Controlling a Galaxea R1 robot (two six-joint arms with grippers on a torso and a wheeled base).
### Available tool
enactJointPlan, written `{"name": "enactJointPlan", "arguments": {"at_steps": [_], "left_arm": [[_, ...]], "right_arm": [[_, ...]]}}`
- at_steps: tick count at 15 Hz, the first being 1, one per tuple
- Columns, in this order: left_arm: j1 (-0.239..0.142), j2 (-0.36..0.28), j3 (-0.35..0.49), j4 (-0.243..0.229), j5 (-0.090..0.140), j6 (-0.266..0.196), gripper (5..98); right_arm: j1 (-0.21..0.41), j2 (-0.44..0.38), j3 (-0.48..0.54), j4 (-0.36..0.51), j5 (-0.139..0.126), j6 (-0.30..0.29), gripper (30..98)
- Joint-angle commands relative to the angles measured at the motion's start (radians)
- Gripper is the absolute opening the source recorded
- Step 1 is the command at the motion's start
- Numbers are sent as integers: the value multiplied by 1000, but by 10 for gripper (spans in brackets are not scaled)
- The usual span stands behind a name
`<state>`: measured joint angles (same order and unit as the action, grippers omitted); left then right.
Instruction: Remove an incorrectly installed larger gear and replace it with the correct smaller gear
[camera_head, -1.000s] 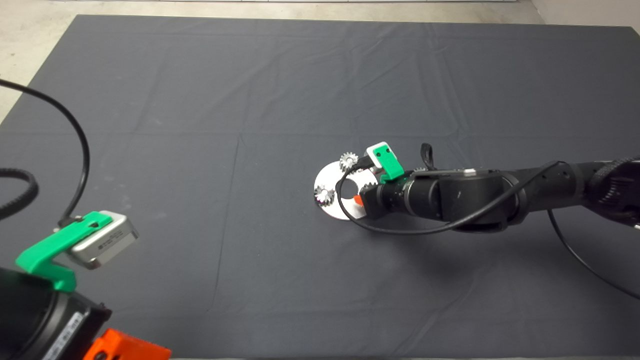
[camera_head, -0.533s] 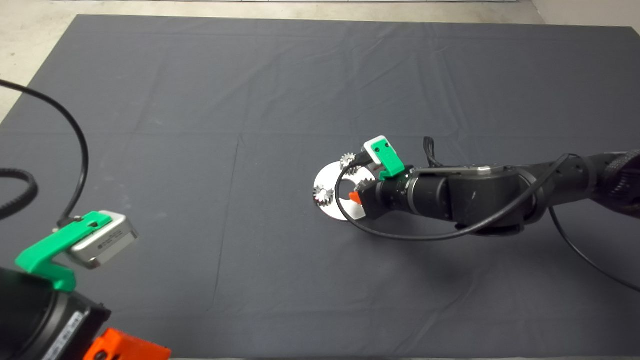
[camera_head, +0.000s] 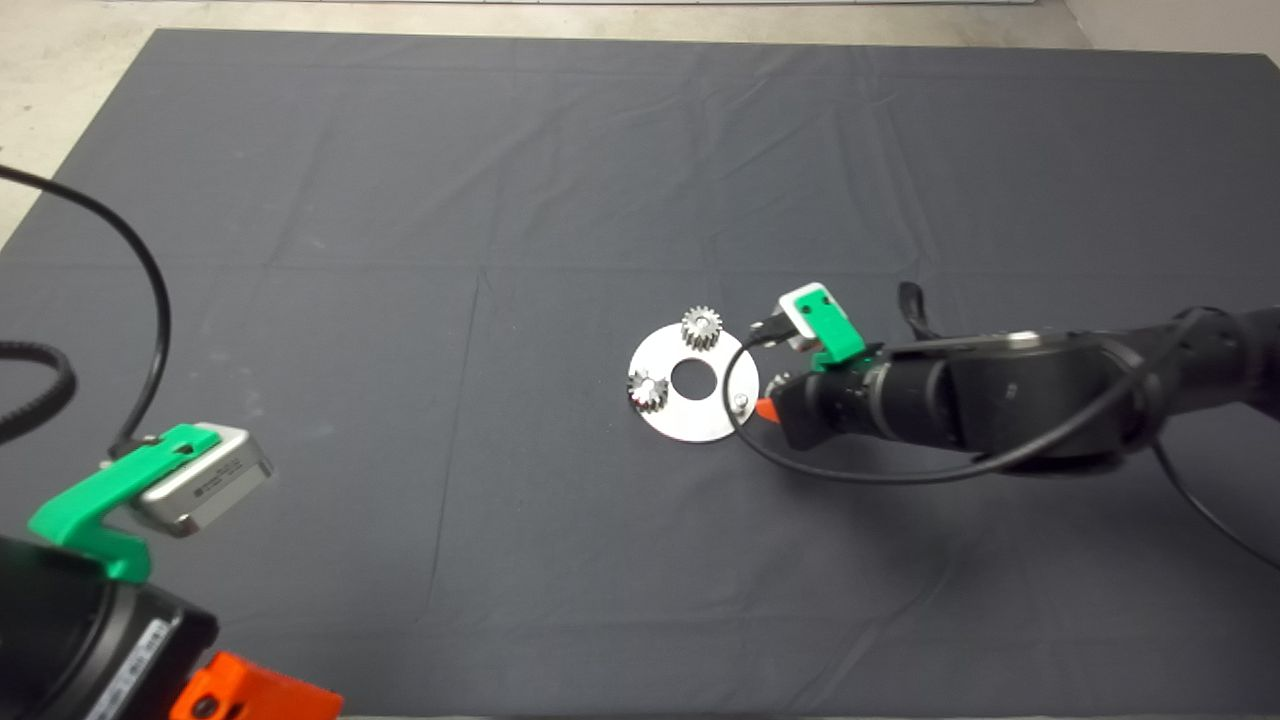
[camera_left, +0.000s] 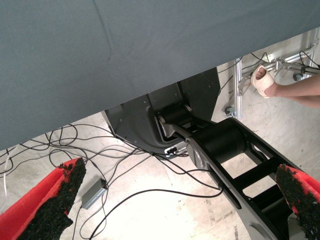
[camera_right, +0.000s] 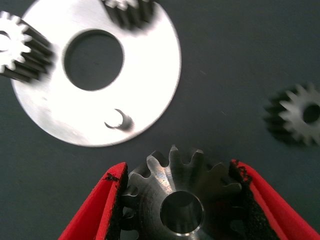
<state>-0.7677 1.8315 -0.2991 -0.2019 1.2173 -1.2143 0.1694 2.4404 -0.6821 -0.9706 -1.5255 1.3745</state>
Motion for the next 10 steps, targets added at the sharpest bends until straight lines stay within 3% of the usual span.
{"name": "enactJointPlan", "arguments": {"at_steps": [1,7,10], "left_arm": [[-2,3,11,-13,2,-2,976],[2,6,11,-13,2,-4,976],[2,80,3,-13,2,-7,976]], "right_arm": [[19,-94,114,20,-50,67,494],[-23,-176,179,10,-54,69,494],[-47,-227,193,-22,-53,66,494]]}}
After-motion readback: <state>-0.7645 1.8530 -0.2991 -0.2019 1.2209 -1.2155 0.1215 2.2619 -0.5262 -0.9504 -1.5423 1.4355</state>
